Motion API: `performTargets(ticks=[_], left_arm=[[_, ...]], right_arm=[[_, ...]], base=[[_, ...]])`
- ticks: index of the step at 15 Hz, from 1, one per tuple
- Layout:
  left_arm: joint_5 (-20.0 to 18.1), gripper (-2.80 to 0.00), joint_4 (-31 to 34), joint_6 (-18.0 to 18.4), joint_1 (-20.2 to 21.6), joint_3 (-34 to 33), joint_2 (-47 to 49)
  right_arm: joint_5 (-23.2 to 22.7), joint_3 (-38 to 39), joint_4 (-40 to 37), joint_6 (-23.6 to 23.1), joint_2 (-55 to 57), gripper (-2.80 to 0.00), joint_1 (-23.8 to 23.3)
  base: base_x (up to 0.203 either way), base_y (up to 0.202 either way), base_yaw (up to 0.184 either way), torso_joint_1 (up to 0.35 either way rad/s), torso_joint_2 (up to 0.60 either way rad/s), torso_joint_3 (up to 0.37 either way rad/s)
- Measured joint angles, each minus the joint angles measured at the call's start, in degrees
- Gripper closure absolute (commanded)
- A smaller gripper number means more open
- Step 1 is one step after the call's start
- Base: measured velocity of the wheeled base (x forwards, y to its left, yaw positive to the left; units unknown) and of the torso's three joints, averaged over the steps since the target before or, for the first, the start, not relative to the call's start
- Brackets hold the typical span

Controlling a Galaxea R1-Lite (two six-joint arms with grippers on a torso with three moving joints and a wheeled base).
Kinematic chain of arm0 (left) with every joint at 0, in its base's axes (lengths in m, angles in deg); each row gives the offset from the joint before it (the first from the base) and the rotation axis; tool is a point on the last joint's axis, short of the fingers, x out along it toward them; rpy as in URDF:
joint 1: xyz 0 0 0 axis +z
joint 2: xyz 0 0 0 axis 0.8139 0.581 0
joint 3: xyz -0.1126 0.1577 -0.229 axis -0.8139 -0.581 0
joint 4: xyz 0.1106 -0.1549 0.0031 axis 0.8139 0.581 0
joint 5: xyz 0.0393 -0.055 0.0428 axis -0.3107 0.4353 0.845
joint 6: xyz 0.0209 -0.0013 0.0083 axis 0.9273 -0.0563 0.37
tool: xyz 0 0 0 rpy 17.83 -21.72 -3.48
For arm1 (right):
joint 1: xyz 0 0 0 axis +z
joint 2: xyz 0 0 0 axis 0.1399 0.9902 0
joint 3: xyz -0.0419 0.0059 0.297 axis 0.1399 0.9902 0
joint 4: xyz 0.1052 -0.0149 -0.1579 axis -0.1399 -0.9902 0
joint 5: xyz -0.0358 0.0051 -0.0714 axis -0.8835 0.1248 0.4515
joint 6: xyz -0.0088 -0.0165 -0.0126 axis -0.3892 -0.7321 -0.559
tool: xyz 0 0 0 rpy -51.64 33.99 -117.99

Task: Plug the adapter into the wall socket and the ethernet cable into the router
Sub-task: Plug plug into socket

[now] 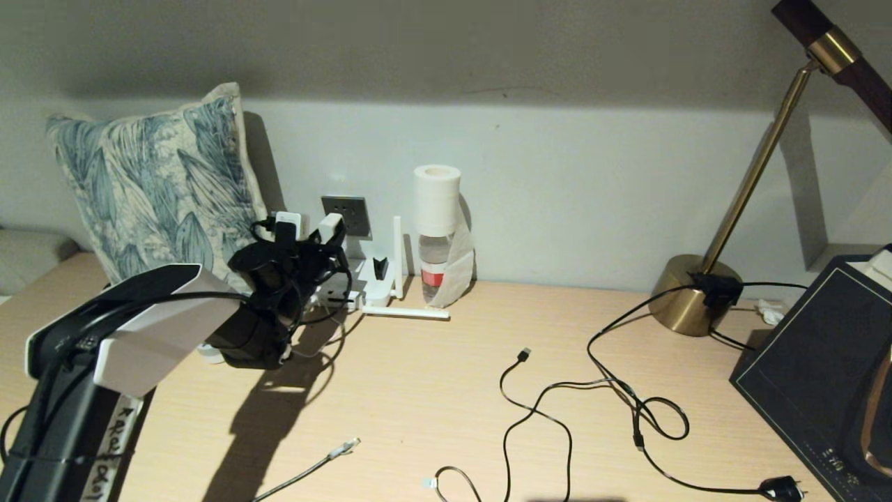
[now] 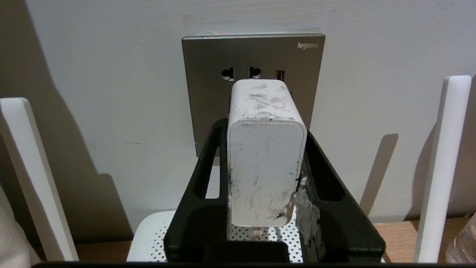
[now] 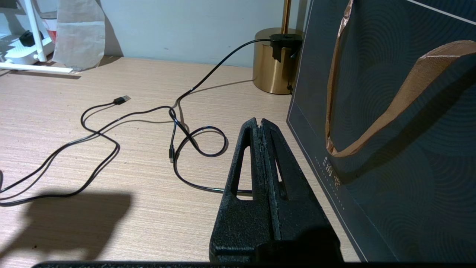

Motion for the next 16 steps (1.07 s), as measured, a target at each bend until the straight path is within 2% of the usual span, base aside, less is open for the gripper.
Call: performTargets(ticks=[16], left_arm=[[0.0, 0.00, 1.3, 0.0, 0.4, 2.1, 0.6]], right_arm=[[0.0, 0.0, 0.0, 0.0, 0.0, 0.00, 0.0]], base=[[0.000, 0.000, 0.000, 0.000, 0.00, 0.000]])
